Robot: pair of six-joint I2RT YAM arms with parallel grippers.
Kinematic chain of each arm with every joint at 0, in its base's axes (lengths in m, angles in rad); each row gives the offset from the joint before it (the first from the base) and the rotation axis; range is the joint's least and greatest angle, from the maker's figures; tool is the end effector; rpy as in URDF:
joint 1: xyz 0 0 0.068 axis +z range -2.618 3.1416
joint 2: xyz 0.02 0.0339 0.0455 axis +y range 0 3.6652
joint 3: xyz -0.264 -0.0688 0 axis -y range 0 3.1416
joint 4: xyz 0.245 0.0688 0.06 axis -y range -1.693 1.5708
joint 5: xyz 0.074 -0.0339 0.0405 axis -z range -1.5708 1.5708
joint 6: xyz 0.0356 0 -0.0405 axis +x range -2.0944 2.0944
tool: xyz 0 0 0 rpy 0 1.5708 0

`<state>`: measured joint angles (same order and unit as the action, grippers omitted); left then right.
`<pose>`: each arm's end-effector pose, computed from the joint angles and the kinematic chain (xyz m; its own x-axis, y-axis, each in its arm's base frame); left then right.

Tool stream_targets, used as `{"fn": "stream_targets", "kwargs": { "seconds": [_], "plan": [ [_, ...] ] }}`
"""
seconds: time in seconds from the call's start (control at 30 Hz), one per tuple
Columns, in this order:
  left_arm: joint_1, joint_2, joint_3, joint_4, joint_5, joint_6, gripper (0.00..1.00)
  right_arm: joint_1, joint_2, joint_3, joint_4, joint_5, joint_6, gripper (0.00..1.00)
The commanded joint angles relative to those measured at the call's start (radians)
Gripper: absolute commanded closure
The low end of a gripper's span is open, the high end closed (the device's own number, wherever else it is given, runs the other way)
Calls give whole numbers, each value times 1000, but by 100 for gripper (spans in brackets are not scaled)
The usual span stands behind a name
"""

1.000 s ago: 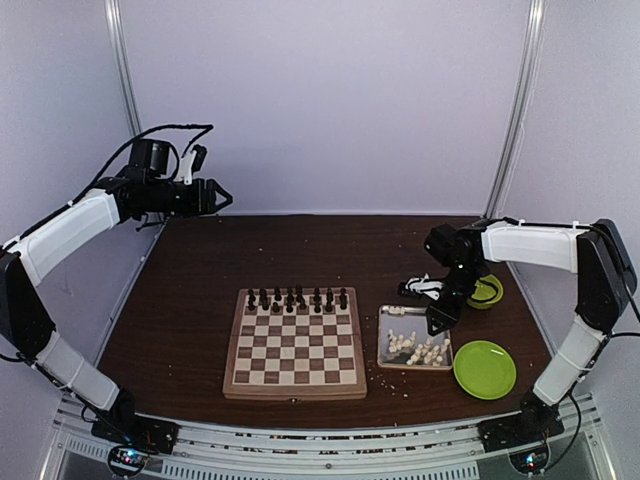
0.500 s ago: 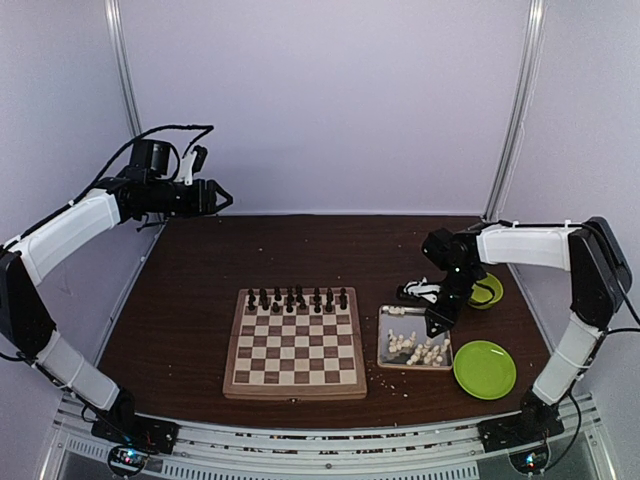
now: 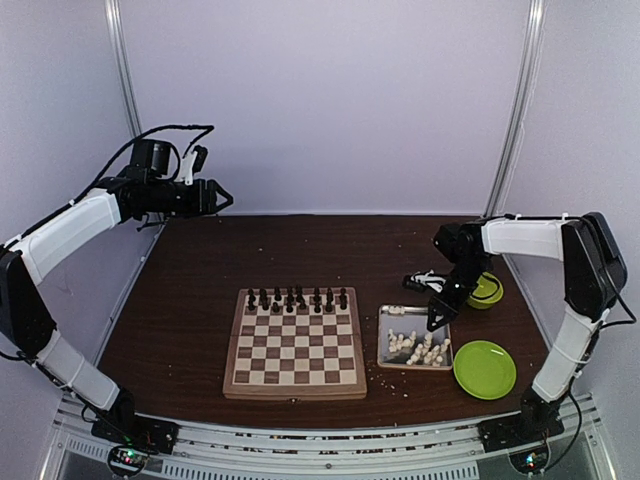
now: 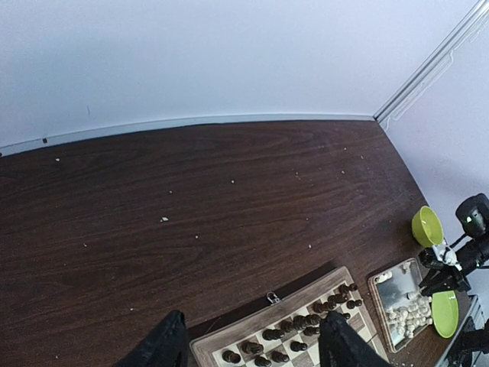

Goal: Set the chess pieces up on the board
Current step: Pick up the king from the storage box, then place the king on d1.

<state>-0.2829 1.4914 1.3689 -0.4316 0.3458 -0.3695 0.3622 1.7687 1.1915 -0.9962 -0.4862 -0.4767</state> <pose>0.3240 -0.1068 0.3497 -0.6660 -0.1602 -0.7286 0.3205 0.8205 -0.4734 0.2837 0.1253 0.1835 -0.6876 -0.6944 -0.2121 -0.7064 0.5724 0.4164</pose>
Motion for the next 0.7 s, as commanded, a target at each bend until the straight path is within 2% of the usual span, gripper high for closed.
{"fn": "stream_targets", "kwargs": {
  "seconds": [0.0, 0.43, 0.53, 0.67],
  "plan": [
    [7, 5, 33, 7, 16, -3, 40, -73, 21, 48, -41, -179, -19, 100],
    [8, 13, 33, 7, 19, -7, 39, -105, -40, 77, -37, -281, 5, 100],
    [8, 12, 33, 7, 20, -7, 39, -80, -89, 120, -29, -222, 18, 100],
    [7, 14, 33, 7, 20, -6, 39, 24, -140, 192, -23, -75, 10, 100]
  ]
}}
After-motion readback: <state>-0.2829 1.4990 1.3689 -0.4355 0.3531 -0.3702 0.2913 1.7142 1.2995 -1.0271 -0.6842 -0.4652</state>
